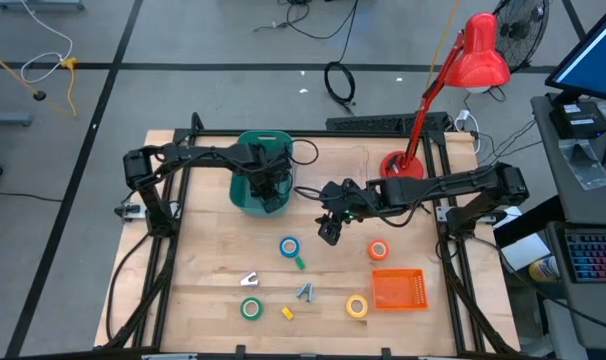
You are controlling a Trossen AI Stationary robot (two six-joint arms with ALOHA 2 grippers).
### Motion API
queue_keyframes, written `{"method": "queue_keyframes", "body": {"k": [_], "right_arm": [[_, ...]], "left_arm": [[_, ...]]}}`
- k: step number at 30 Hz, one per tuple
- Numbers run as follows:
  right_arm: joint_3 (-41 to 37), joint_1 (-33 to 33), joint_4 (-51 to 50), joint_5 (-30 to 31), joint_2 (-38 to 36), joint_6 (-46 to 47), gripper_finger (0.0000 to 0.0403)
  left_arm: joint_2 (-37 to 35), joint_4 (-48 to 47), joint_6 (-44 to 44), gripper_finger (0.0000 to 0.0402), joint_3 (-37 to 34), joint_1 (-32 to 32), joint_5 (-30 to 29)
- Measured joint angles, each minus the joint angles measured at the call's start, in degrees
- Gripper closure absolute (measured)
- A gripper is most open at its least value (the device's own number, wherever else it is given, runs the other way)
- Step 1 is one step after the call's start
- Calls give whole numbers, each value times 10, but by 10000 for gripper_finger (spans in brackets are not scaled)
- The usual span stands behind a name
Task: Pick and place Stapler, Stapler remover, tape
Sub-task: Put the mini blue stapler into the blue bin, then put the mini green stapler into the blue bin
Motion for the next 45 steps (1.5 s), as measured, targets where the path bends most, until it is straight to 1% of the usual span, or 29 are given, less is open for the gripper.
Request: {"method": "queue_keyframes", "body": {"k": [4, 7, 11, 14, 17, 19, 24, 27, 29, 34, 38, 40, 43, 45], "right_arm": [[0, 0, 0, -1, 0, 0, 190], [0, 0, 0, -3, 0, 0, 191], [0, 0, 0, -3, 0, -1, 190], [0, 0, -1, -3, 0, -5, 190], [0, 0, 0, -3, 0, -6, 190], [0, 0, 0, -3, 0, -6, 191], [0, 0, 24, -3, 0, -6, 191], [0, 0, 50, -4, 0, 14, 192], [0, 0, 73, -13, 0, 17, 192], [0, 6, 127, -93, 8, -21, 192], [-1, 20, 123, -96, 18, -15, 193], [1, 26, 139, -96, 29, -14, 193], [-2, 42, 123, -95, 36, 2, 193], [0, 48, 137, -96, 46, 15, 193]], "left_arm": [[-2, -4, -7, 201, 0, 1, 3], [-2, -21, -19, 191, 5, 3, 3], [-10, -85, -19, 189, 44, 9, -1], [-30, -121, -9, 189, 78, 14, -9], [-72, -122, -11, 188, 107, 10, -12], [-103, -105, -16, 188, 121, 4, -10], [-206, -91, -26, 188, 121, -13, 4], [-270, -92, -24, 188, 108, -32, 4], [-314, -77, -24, 188, 97, -47, 4], [-424, -25, -43, 188, 25, -83, 4], [-510, 19, -60, 188, -52, -104, 3], [-547, 45, -72, 188, -90, -112, 4], [-596, 79, -81, 188, -140, -123, 4], [-625, 95, -90, 188, -170, -129, 2]]}}
